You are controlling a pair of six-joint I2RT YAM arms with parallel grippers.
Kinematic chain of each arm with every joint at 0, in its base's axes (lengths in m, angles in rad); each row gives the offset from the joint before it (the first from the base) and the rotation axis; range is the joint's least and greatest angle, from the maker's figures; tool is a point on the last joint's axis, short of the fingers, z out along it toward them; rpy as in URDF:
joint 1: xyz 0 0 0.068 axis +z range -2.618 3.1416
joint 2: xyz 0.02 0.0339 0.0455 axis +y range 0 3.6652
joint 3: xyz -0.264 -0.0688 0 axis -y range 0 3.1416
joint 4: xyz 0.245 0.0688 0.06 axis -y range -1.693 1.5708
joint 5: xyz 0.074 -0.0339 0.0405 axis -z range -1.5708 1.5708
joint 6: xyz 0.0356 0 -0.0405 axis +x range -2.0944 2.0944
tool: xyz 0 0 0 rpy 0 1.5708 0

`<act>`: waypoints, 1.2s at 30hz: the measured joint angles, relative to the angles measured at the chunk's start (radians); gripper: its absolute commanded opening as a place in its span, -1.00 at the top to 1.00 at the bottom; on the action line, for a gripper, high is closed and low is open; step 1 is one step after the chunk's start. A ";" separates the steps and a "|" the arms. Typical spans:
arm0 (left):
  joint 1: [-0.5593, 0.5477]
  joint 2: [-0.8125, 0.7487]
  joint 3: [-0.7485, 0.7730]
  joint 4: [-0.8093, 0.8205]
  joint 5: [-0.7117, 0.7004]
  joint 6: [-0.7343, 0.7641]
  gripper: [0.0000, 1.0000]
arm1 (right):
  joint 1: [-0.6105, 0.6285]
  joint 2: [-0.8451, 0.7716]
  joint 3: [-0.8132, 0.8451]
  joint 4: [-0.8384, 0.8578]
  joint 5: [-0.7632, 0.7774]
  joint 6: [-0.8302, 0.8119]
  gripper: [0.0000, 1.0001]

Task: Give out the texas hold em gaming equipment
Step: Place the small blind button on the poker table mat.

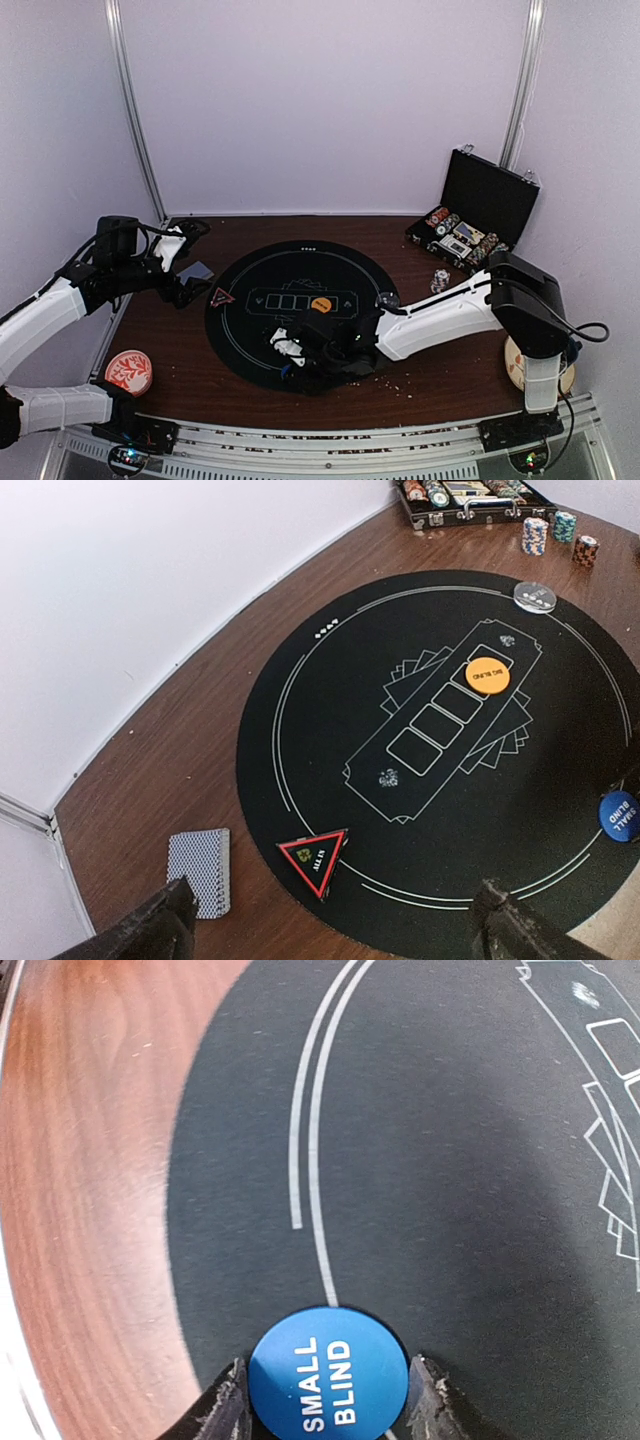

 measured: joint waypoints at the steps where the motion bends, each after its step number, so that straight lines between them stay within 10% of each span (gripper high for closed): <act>1: 0.000 0.000 0.000 0.000 -0.001 0.000 -0.96 | 0.007 0.000 0.000 0.000 -0.002 -0.003 -0.07; 36: 0.000 0.006 -0.005 0.008 -0.008 0.000 -0.96 | -0.111 -0.093 0.103 -0.118 0.164 0.112 -0.97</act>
